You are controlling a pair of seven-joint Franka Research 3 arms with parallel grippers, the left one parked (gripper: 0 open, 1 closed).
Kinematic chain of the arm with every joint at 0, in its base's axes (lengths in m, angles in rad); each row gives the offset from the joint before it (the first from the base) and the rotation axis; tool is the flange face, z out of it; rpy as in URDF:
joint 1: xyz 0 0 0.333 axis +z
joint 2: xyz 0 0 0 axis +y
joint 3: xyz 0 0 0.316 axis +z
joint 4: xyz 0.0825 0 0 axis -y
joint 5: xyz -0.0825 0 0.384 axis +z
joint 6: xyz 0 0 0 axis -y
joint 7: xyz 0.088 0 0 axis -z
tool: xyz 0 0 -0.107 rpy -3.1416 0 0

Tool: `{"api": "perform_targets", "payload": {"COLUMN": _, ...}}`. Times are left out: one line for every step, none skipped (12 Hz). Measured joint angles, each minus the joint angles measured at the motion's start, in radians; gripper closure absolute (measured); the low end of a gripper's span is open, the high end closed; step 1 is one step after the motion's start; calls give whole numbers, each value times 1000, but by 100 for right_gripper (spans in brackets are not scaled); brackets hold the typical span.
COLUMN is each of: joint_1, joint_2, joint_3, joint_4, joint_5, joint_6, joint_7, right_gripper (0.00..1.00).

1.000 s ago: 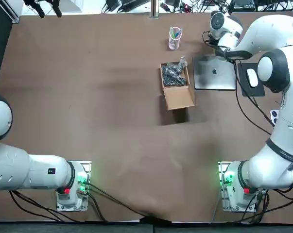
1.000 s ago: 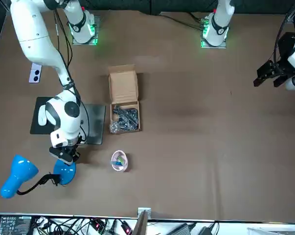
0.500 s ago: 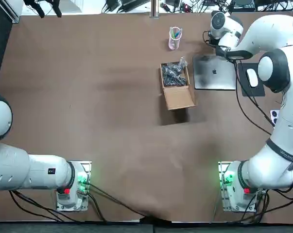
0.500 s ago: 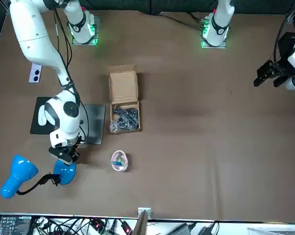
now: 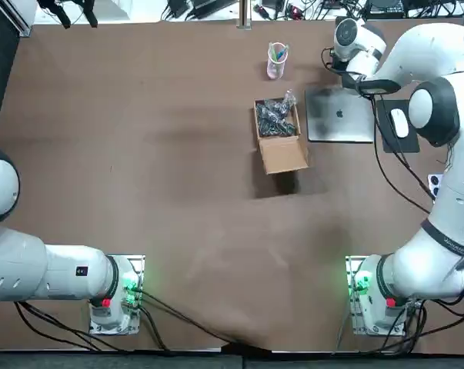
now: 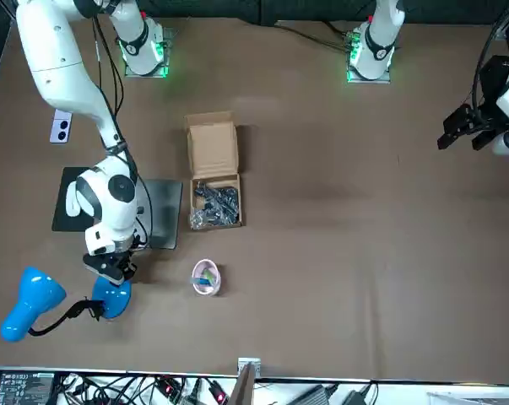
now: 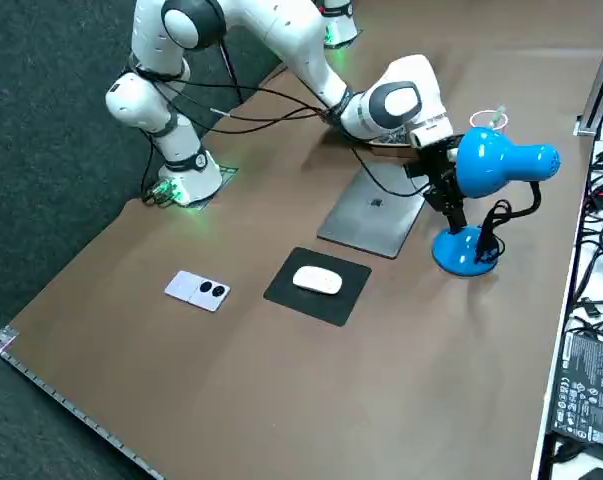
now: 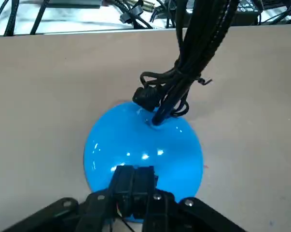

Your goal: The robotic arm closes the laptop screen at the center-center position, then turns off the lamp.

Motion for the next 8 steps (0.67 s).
{"api": "perform_targets", "payload": {"joint_1": -1, "joint_2": 2, "joint_3": 0, "joint_4": 3, "joint_5": 0, "joint_6": 0, "joint_7": 0, "right_gripper": 98}}
{"api": "perform_targets", "payload": {"joint_1": -2, "joint_2": 5, "joint_3": 0, "joint_4": 6, "joint_5": -4, "joint_6": 1, "joint_7": 0, "right_gripper": 98}}
{"api": "perform_targets", "payload": {"joint_1": -3, "joint_2": 7, "joint_3": 0, "joint_4": 9, "joint_5": -6, "joint_6": 2, "joint_7": 0, "right_gripper": 98}}
{"api": "perform_targets", "payload": {"joint_1": -4, "joint_2": 8, "joint_3": 0, "joint_4": 11, "joint_5": -7, "joint_6": 5, "joint_7": 0, "right_gripper": 98}}
{"api": "perform_targets", "payload": {"joint_1": -5, "joint_2": 8, "joint_3": 0, "joint_4": 12, "joint_5": -8, "joint_6": 7, "joint_7": 0, "right_gripper": 98}}
{"api": "perform_targets", "payload": {"joint_1": -6, "joint_2": 9, "joint_3": 0, "joint_4": 13, "joint_5": -10, "joint_6": 8, "joint_7": 0, "right_gripper": 98}}
{"api": "perform_targets", "payload": {"joint_1": -6, "joint_2": 10, "joint_3": 0, "joint_4": 14, "joint_5": -11, "joint_6": 10, "joint_7": 0, "right_gripper": 98}}
{"api": "perform_targets", "payload": {"joint_1": -7, "joint_2": 10, "joint_3": 0, "joint_4": 15, "joint_5": -12, "joint_6": 11, "joint_7": 0, "right_gripper": 98}}
